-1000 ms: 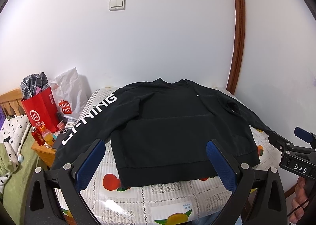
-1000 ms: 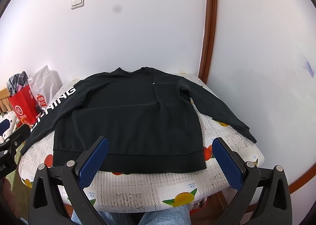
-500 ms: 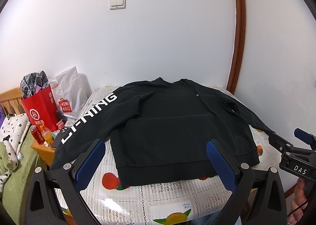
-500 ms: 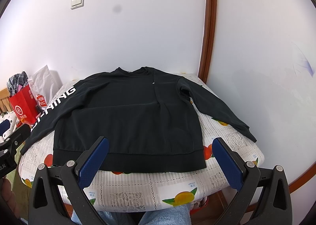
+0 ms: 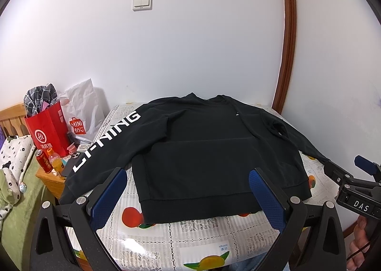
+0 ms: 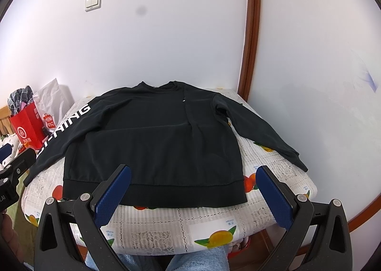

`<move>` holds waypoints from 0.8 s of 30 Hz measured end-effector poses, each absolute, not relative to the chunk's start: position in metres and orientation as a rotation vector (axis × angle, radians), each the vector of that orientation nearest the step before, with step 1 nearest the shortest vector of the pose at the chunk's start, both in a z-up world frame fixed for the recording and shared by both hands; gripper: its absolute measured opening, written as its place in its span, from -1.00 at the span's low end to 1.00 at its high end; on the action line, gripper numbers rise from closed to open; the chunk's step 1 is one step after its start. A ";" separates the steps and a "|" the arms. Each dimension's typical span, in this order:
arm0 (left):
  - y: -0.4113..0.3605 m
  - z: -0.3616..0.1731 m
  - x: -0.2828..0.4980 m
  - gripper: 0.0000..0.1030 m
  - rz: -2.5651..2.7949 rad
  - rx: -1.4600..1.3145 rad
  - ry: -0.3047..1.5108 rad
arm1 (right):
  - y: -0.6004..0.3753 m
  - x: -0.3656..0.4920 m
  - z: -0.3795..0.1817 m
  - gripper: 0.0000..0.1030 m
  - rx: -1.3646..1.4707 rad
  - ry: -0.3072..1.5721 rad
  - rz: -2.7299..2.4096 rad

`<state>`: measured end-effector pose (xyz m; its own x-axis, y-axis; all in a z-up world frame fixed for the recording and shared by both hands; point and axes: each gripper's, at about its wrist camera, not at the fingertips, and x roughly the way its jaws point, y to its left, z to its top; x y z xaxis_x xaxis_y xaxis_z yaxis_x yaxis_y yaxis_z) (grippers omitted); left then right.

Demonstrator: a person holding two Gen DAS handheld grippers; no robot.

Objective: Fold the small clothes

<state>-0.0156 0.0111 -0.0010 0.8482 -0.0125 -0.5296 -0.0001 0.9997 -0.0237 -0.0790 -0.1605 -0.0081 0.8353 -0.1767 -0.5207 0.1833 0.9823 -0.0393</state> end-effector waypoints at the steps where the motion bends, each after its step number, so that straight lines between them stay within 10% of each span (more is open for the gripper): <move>1: 0.011 -0.002 -0.016 0.99 -0.005 -0.023 0.558 | -0.161 -0.079 -0.008 0.99 0.013 0.550 -0.190; 24: 0.037 -0.013 0.019 0.99 -0.028 -0.100 0.604 | -0.163 -0.049 -0.014 0.99 0.008 0.561 -0.203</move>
<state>0.0188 0.0375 -0.0129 0.8227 -0.0558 -0.5658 -0.0030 0.9947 -0.1025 -0.0488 -0.1629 -0.0136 0.8275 -0.1886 -0.5289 0.1932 0.9800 -0.0472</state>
